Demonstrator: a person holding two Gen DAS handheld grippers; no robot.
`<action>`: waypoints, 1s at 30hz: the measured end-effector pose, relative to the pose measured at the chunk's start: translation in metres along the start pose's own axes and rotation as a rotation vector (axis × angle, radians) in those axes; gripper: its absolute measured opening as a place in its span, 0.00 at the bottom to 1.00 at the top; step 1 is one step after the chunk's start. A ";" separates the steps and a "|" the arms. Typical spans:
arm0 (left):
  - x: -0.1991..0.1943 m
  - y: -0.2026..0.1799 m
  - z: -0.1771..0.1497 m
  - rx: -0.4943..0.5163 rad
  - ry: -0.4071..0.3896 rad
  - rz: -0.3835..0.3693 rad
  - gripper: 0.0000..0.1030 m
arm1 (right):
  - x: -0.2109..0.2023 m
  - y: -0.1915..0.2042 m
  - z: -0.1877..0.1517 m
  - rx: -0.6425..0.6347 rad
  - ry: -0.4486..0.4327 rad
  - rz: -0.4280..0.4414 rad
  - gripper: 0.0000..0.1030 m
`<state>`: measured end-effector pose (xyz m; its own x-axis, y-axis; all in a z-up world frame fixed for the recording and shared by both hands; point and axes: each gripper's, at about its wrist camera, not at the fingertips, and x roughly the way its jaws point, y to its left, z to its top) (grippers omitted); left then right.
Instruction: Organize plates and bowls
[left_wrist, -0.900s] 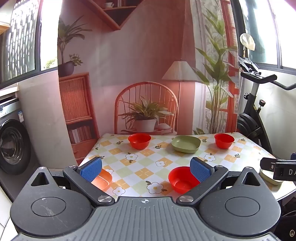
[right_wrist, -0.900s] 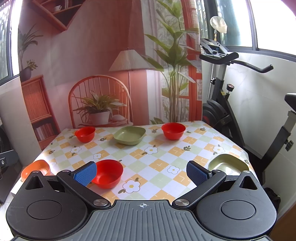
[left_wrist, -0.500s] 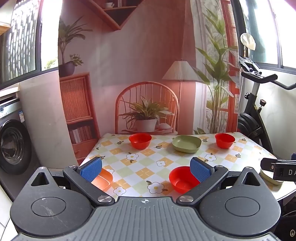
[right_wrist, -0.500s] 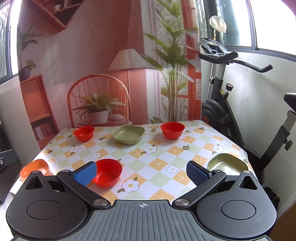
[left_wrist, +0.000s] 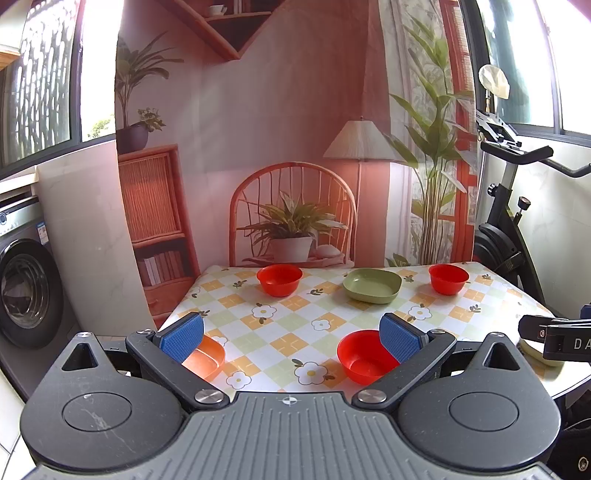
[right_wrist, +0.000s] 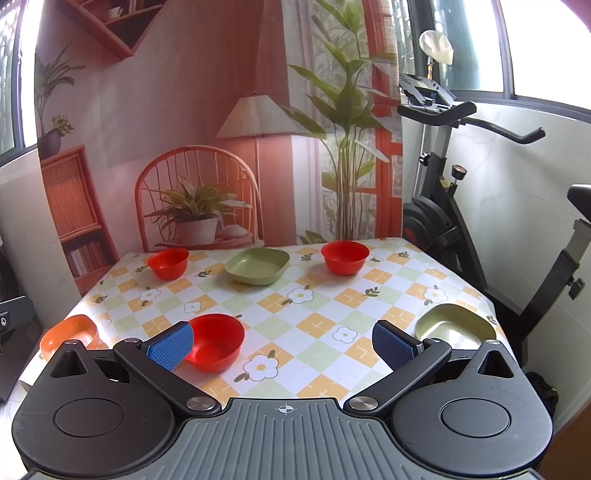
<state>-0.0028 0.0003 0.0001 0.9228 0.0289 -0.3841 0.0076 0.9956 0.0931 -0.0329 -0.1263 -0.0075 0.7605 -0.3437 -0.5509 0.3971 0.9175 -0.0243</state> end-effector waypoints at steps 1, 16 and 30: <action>0.000 0.000 0.000 0.000 0.000 0.000 0.99 | 0.000 0.000 0.000 0.000 0.000 0.000 1.00; 0.000 0.000 0.000 0.001 0.001 0.000 0.99 | 0.000 0.000 0.001 -0.001 0.000 -0.001 1.00; 0.000 0.000 -0.002 -0.003 0.003 0.000 0.99 | 0.000 0.000 0.001 -0.001 0.001 -0.001 1.00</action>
<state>-0.0033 0.0010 -0.0021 0.9217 0.0289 -0.3868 0.0067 0.9959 0.0903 -0.0324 -0.1260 -0.0067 0.7597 -0.3444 -0.5517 0.3971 0.9174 -0.0258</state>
